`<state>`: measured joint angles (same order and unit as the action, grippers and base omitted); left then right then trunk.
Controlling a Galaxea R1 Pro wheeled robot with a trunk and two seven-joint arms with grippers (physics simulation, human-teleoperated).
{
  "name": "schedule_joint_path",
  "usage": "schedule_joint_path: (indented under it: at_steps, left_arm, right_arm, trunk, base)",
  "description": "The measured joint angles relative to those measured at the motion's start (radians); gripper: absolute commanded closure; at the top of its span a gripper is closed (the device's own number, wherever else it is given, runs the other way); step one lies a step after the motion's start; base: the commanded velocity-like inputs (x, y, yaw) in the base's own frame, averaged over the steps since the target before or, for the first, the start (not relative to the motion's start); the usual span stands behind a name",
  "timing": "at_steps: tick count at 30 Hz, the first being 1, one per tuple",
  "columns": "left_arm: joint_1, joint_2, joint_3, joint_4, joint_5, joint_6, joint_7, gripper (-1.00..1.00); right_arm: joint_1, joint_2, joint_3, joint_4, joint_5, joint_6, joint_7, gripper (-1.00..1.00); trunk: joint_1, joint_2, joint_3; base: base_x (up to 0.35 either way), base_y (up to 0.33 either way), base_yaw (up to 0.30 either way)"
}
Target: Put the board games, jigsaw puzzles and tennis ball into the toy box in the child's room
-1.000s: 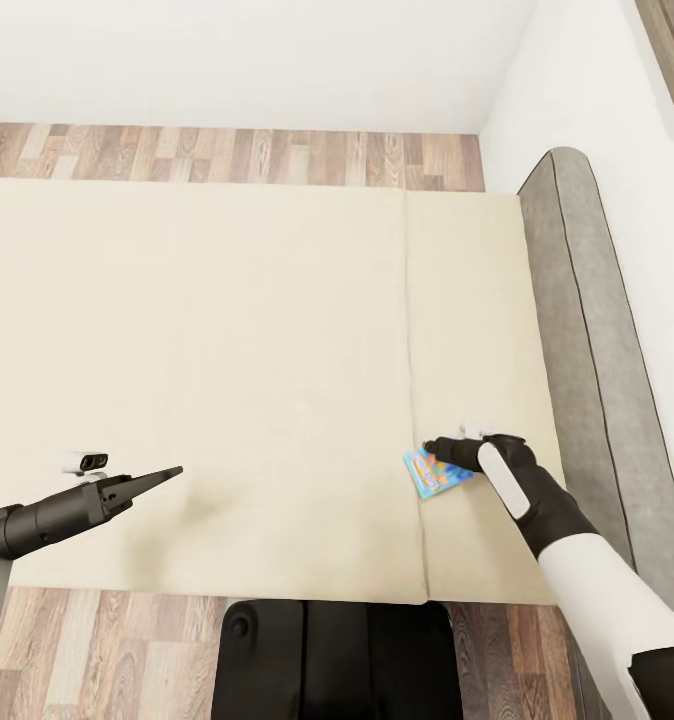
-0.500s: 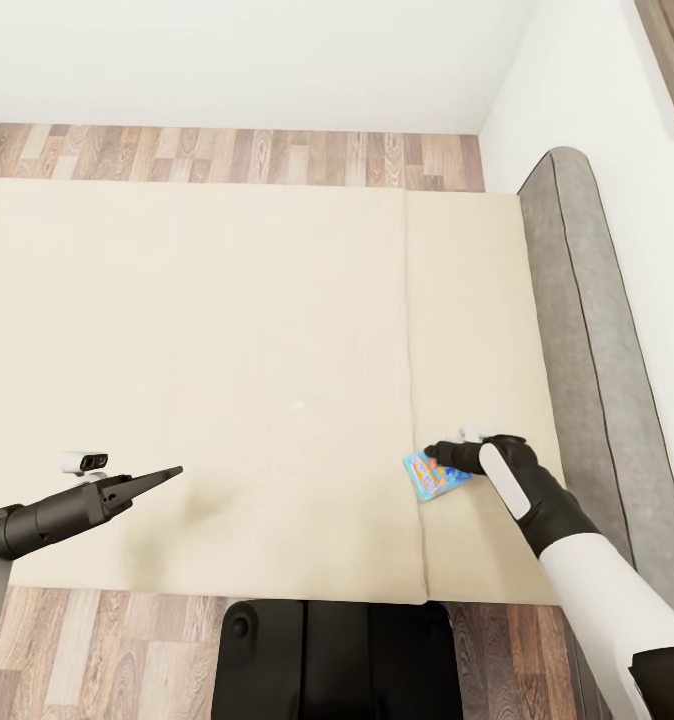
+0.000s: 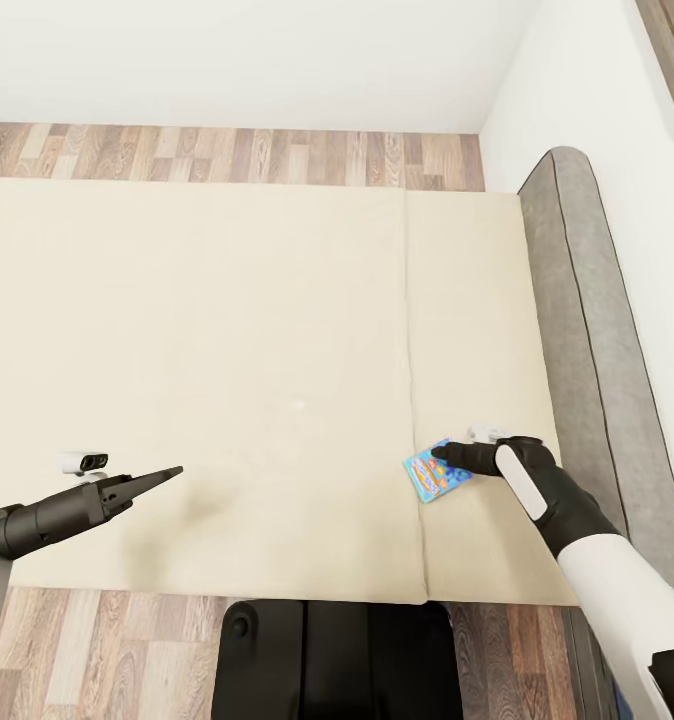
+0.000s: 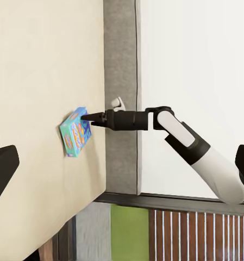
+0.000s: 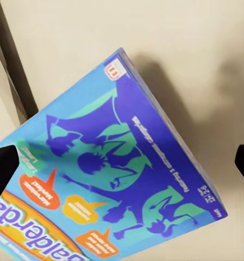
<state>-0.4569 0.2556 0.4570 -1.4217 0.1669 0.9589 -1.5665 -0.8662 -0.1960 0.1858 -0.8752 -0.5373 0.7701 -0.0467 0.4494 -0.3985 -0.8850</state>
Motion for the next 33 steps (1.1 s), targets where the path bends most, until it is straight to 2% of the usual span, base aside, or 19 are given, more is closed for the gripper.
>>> schedule_joint_path:
  at_steps: [6,13,20,33]
  left_arm:
    - [0.0,0.0,0.0,0.0,0.0,0.0,0.0,-1.0]
    - [0.0,0.0,0.0,0.0,0.0,0.0,0.0,-1.0]
    - [0.0,0.0,0.0,0.0,0.0,0.0,0.0,-1.0]
    - [0.0,0.0,0.0,0.0,0.0,0.0,0.0,-1.0]
  right_arm:
    - [0.0,-0.002,0.003,0.001,-0.001,0.001,0.006,-1.0]
    - [0.0,-0.003,0.005,0.003,-0.005,0.001,0.049,-1.0]
    - [-0.001,-0.022,0.009,0.005,-0.009,0.001,0.076,-1.0]
    - [-0.002,-0.027,0.013,0.007,-0.011,0.001,0.108,-1.0]
  trunk:
    - [0.0,0.0,0.0]
    - [0.0,0.0,0.0]
    - [0.0,0.0,0.0]
    - [0.0,0.0,0.0]
  base:
    - [0.0,0.0,0.0]
    - [0.0,0.0,0.0]
    - [0.0,0.0,0.0]
    - [0.0,0.0,0.0]
